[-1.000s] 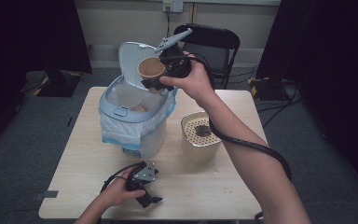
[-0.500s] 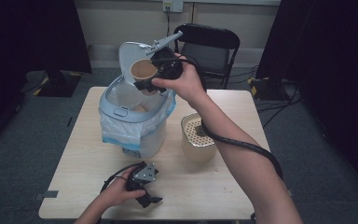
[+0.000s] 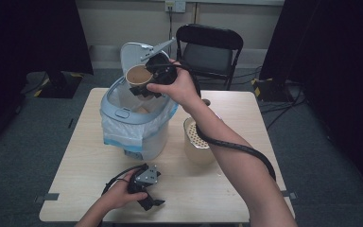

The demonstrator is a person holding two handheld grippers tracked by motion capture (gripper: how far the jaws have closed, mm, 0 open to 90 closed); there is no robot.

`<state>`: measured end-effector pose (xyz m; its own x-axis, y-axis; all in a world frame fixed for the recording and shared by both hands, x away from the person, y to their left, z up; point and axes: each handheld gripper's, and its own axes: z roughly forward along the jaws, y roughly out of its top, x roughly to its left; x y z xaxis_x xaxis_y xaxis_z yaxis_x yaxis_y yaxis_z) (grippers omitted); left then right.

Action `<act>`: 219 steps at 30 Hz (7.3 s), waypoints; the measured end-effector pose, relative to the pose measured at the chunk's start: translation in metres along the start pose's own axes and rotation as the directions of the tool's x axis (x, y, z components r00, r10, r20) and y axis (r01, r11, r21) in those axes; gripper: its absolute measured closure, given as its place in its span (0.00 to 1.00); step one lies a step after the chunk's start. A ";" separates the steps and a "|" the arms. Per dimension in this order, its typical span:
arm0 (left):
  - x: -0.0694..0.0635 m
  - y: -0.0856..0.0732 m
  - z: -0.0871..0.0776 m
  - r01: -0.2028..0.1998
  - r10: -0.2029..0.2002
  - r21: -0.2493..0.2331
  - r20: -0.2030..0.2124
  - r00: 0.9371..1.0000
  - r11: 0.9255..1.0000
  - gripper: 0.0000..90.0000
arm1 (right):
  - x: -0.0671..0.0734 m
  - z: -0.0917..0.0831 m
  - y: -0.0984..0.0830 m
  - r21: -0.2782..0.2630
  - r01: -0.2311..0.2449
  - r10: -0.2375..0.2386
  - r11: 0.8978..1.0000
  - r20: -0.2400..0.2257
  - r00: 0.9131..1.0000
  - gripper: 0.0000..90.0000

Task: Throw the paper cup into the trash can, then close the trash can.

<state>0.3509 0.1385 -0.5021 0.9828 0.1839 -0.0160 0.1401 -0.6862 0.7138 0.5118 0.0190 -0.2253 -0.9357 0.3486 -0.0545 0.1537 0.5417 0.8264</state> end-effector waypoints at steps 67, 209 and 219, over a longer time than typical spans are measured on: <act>0.000 0.000 0.000 -0.001 0.001 -0.003 0.000 1.000 1.000 0.00 | -0.006 -0.059 -0.055 0.079 -0.032 0.034 0.996 -0.018 0.999 0.16; -0.001 0.000 0.000 0.005 -0.005 0.002 -0.006 1.000 1.000 0.00 | 0.019 0.002 -0.026 0.042 0.041 -0.037 0.998 -0.105 0.994 0.68; -0.001 0.000 -0.001 0.005 -0.005 0.008 -0.006 1.000 1.000 0.00 | 0.021 0.013 -0.024 0.036 0.053 -0.050 0.998 -0.092 0.995 0.73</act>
<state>0.3498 0.1388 -0.5015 0.9813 0.1920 -0.0155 0.1464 -0.6911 0.7078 0.4928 0.0234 -0.2533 -0.9674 0.2494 -0.0439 0.1149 0.5870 0.8014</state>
